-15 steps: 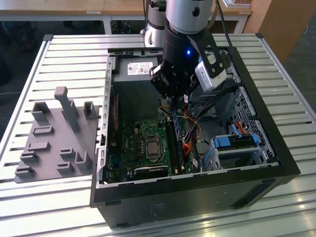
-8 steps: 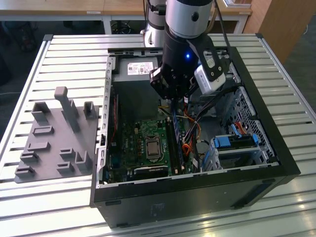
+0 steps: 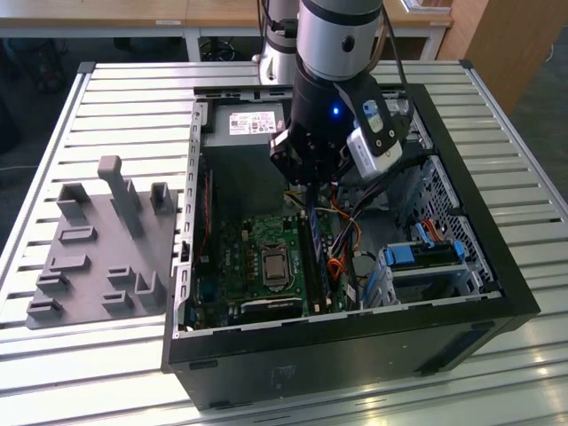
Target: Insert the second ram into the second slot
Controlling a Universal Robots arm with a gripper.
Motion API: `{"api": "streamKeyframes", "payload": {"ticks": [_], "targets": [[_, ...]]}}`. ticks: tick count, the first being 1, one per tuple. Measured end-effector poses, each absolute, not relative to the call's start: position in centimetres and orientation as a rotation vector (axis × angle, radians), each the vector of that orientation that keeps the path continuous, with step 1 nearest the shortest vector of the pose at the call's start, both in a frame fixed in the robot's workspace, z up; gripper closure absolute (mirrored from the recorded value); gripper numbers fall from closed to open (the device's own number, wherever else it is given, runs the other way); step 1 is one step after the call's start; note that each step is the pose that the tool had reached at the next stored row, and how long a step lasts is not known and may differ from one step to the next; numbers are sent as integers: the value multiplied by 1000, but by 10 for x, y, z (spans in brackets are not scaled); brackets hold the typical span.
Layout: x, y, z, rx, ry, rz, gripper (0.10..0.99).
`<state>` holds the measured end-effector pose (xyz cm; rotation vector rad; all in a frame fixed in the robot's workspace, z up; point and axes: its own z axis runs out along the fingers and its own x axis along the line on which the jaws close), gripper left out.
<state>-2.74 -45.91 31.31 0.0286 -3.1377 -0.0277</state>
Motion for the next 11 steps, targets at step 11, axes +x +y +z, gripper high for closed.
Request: {"api": "streamKeyframes", "payload": {"ticks": [11], "targets": [[-27,-459,303,29,-3136,-25,949]]}}
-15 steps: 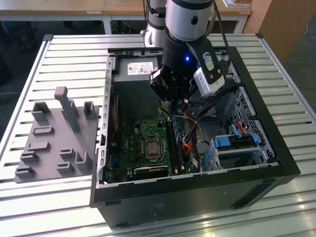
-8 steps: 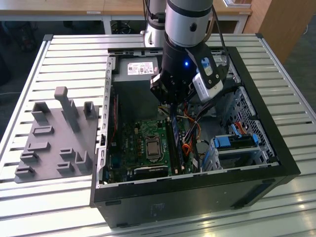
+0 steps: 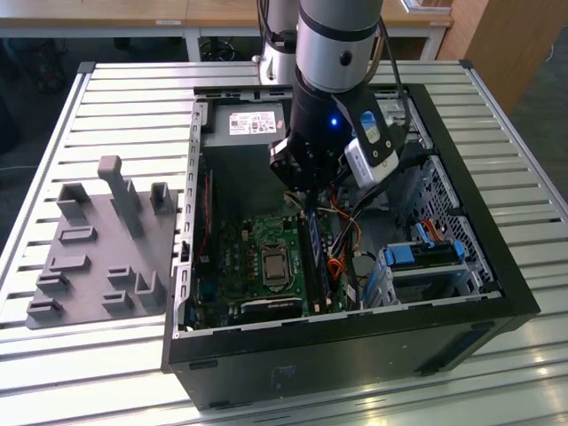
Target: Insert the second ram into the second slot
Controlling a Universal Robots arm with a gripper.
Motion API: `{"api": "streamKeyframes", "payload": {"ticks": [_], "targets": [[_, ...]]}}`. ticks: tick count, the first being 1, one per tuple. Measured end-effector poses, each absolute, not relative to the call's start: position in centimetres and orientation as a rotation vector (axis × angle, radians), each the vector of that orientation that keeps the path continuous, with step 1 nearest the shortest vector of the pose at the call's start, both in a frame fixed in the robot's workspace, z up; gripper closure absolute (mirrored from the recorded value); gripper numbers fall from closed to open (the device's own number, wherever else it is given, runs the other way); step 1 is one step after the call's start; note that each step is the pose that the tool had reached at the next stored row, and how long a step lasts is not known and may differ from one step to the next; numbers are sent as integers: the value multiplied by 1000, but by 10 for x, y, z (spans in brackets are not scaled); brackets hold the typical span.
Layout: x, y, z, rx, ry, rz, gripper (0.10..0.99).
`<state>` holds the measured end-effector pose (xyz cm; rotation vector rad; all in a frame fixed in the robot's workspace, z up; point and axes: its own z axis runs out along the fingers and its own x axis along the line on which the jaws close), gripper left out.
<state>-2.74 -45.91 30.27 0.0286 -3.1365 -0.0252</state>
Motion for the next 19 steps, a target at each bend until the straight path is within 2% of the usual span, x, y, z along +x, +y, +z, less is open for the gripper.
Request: {"api": "streamKeyframes", "payload": {"ticks": [19], "targets": [[-27,-459,295,29,-3135,-25,949]]}}
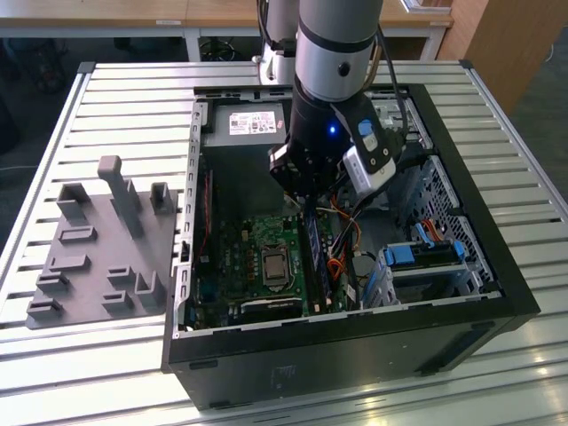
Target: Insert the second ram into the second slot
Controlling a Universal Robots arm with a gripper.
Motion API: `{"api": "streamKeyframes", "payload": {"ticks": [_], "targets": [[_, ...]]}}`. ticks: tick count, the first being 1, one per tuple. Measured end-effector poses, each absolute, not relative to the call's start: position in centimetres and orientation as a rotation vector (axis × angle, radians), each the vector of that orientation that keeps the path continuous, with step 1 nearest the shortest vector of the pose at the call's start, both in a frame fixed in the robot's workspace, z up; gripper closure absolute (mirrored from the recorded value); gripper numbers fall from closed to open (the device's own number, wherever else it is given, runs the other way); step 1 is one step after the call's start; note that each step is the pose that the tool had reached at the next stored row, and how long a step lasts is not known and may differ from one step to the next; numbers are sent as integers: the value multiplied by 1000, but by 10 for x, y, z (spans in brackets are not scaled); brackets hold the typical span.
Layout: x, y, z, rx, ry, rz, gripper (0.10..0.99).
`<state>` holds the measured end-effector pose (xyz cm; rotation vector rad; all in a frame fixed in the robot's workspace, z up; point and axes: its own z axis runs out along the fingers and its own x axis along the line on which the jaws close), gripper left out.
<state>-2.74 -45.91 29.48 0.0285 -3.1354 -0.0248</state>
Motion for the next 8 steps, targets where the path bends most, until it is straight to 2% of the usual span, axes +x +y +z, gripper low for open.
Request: {"api": "streamKeyframes", "payload": {"ticks": [8], "targets": [[-27,-459,293,29,-3135,-25,949]]}}
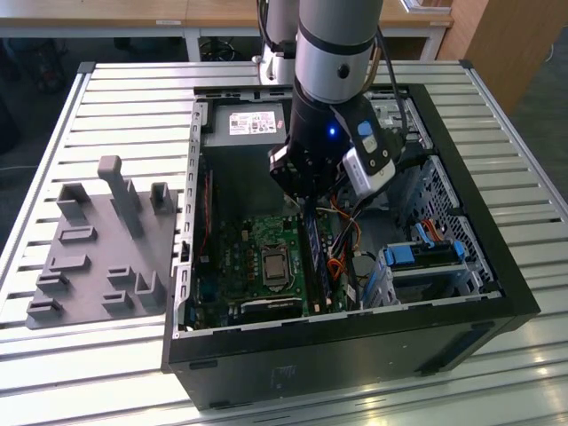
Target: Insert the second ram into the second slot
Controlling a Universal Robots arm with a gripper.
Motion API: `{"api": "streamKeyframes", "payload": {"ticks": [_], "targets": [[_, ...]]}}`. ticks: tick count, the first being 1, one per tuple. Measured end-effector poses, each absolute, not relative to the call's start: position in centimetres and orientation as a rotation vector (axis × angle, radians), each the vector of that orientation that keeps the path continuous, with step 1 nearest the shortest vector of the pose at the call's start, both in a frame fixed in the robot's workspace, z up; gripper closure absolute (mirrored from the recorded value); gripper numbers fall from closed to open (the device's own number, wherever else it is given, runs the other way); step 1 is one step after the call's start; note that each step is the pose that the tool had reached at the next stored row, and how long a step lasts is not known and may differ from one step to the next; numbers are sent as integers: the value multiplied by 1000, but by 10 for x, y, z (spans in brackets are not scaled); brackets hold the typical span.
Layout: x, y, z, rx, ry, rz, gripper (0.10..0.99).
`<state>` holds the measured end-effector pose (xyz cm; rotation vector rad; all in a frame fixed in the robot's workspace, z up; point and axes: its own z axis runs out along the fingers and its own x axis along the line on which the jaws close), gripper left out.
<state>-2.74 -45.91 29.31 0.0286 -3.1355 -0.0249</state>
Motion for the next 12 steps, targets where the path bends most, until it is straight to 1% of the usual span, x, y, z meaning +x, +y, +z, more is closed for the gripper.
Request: {"api": "streamKeyframes", "payload": {"ticks": [12], "targets": [[-27,-459,290,29,-3135,-25,949]]}}
